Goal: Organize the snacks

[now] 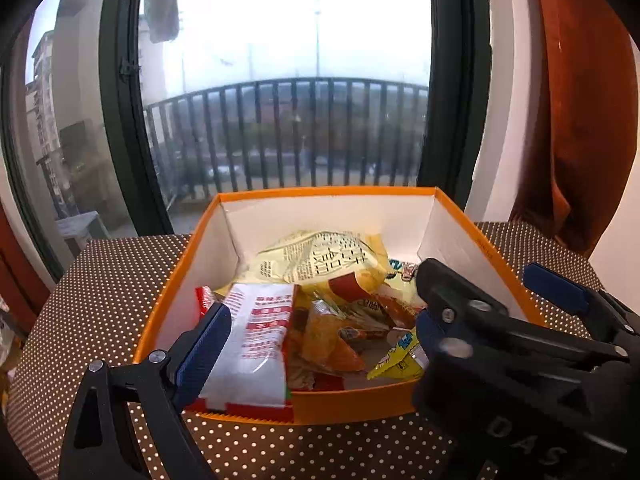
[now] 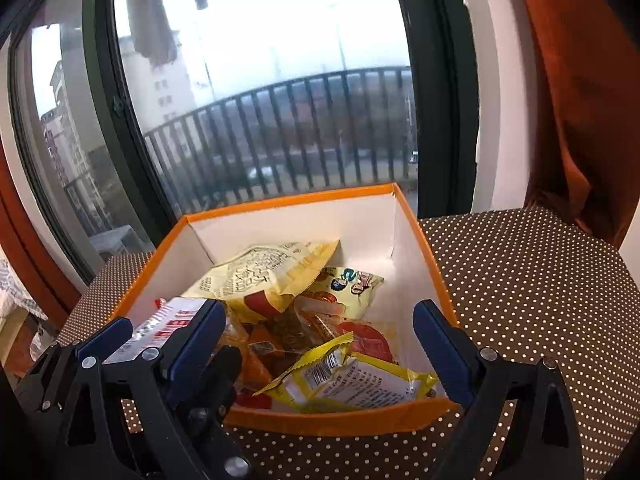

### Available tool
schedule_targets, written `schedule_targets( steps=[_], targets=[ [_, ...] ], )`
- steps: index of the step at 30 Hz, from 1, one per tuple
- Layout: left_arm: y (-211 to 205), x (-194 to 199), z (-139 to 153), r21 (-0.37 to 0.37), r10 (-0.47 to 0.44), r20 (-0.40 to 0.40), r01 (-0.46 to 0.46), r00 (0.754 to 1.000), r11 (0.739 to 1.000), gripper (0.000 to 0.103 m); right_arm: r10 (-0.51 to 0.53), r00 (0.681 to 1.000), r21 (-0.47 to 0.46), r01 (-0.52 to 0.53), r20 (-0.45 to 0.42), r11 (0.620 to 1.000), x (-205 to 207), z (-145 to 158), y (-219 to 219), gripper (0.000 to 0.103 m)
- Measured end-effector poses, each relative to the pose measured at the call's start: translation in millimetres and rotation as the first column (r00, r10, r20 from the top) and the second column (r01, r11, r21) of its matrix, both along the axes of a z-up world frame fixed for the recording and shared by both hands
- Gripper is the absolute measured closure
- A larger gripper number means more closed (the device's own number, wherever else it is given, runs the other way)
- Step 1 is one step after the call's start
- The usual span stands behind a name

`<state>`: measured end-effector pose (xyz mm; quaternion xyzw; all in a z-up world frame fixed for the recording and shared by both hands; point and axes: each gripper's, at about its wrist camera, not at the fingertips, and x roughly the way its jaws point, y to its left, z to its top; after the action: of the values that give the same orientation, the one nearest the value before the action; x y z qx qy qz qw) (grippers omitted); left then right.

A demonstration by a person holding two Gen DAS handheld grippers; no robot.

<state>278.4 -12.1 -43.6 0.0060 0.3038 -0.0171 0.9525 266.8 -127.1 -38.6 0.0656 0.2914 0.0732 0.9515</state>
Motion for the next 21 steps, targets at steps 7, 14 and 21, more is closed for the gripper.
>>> schedule_targets(
  steps=[7, 14, 21],
  targets=[
    [12.6, -30.0, 15.6, 0.014, 0.034, 0.060, -0.035, 0.998, 0.999, 0.005, -0.001, 0.998, 0.000, 0.001, 0.063, 1.000, -35.3, 20.7, 0.5, 0.007],
    [26.2, -75.3, 25.2, 0.011, 0.038, 0.097, -0.039, 0.995, 0.999, 0.002, -0.025, 0.993, -0.064, 0.033, 0.116, 0.997, -86.2, 28.0, 0.5, 0.007],
    [36.5, -134.7, 26.4, 0.020, 0.048, 0.124, -0.051, 0.991, 0.998, 0.000, -0.049, 0.992, -0.068, 0.058, 0.119, 0.996, -141.4, 28.4, -4.8, 0.006]
  ],
)
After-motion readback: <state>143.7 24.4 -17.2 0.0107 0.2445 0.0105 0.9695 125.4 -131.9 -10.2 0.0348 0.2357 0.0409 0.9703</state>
